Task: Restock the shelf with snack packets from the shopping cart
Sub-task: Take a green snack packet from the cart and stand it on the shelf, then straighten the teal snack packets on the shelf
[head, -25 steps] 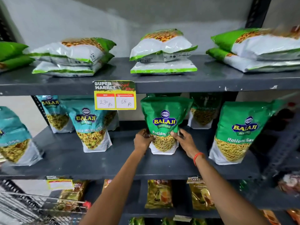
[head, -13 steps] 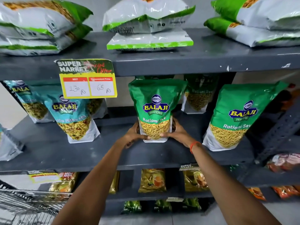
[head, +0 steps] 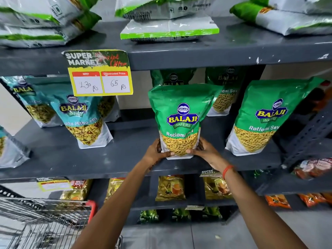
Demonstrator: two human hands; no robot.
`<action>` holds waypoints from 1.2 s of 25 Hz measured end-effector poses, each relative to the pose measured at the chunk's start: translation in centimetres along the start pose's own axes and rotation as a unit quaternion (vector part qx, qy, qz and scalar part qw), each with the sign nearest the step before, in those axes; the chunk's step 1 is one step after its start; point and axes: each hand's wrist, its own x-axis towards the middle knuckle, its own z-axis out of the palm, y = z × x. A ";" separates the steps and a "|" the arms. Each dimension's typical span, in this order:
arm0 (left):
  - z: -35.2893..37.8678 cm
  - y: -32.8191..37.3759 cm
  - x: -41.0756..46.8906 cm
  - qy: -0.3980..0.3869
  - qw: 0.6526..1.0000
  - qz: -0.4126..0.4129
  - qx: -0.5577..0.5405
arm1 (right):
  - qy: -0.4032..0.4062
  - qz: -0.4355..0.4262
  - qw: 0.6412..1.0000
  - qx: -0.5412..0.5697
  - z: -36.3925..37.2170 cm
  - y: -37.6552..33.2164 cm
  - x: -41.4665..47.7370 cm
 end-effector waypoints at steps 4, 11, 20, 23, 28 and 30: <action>0.1 0.5 -0.5 0.005 1.000 0.000 0.015 | -0.007 -0.011 1.000 0.012 0.3 -0.3 -0.3; 0.0 2.0 -2.5 -0.038 0.998 0.029 0.042 | 0.074 -0.043 0.995 0.044 2.4 -2.8 -2.4; -7.6 2.3 -8.3 0.274 0.886 0.275 0.254 | 0.345 -0.367 0.854 -0.128 20.5 -7.9 -1.5; -14.9 0.1 -8.5 0.339 0.888 0.223 0.217 | 0.267 -0.327 0.898 -0.121 26.8 -8.2 2.2; -25.7 -4.0 -6.1 0.304 0.943 0.093 0.098 | 0.124 -0.170 0.966 -0.148 32.5 -6.9 9.3; -28.7 -5.2 -4.9 0.232 0.969 0.050 0.062 | 0.074 -0.122 0.981 -0.135 32.9 -6.9 11.5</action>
